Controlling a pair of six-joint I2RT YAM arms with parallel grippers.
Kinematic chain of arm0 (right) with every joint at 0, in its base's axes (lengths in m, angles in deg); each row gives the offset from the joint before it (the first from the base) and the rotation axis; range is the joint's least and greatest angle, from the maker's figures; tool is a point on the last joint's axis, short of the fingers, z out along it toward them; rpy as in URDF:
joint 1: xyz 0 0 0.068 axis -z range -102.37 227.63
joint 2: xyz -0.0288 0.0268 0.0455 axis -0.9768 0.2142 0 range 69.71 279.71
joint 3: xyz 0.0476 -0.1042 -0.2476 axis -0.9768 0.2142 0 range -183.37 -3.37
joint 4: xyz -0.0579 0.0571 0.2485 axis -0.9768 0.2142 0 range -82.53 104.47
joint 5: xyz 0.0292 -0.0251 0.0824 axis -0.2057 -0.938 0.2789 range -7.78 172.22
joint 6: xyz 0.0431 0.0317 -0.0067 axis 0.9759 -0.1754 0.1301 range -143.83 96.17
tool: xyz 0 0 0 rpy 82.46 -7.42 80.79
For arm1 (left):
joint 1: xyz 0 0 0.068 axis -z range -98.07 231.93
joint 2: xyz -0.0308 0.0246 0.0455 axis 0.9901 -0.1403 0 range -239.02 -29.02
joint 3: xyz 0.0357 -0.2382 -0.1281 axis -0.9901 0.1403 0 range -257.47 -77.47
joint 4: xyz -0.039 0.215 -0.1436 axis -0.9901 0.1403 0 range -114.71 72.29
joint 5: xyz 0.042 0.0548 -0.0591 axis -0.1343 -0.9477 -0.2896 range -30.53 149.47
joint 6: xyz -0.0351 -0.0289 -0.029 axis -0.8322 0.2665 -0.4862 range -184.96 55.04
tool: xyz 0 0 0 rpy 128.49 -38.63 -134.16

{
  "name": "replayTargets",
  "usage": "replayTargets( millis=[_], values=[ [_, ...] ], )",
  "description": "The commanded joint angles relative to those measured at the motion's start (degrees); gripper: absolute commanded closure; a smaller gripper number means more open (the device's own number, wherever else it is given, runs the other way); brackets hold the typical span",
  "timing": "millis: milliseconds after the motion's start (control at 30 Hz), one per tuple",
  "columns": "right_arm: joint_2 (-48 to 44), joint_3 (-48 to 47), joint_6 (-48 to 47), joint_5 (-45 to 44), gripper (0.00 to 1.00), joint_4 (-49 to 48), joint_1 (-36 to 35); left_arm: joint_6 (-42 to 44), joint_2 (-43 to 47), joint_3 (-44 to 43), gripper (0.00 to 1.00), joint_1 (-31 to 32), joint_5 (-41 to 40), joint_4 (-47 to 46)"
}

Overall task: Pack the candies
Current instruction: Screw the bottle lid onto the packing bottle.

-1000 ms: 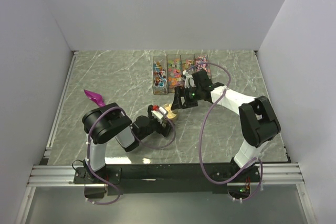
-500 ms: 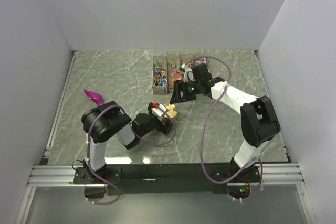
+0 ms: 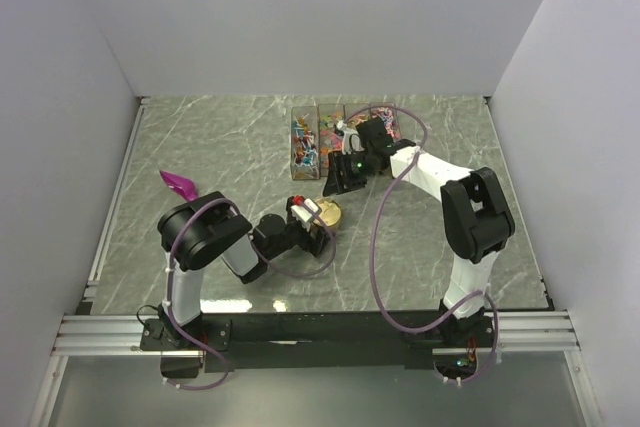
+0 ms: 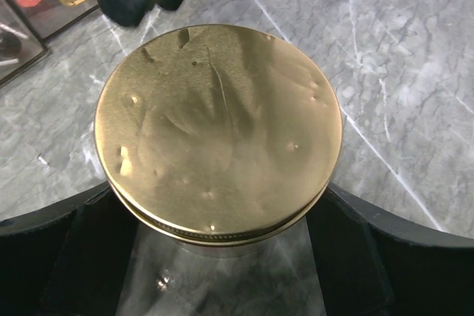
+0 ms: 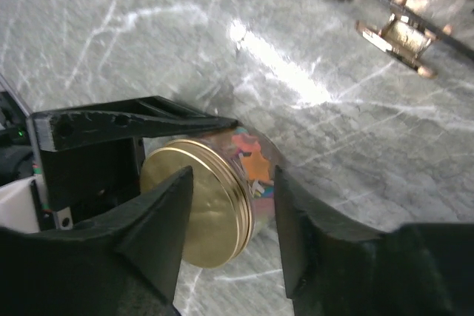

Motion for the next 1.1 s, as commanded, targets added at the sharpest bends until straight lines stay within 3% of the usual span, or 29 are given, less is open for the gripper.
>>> replayTargets(
  millis=[0,333,1067],
  values=[
    [0.97,-2.86,-1.41,1.69,0.49,0.91,-0.43,-1.77,-1.37,-0.89,0.15,-0.09,3.13,-30.19],
    [0.0,-1.11,-2.55,-0.07,0.59,0.83,-0.61,-2.2,-2.08,-0.89,0.32,-0.18,3.93,-30.1],
    [-6.23,6.45,-3.17,-3.94,0.69,0.39,-1.31,-3.26,-0.76,-1.32,0.41,-0.18,0.24,-24.74]
  ],
)
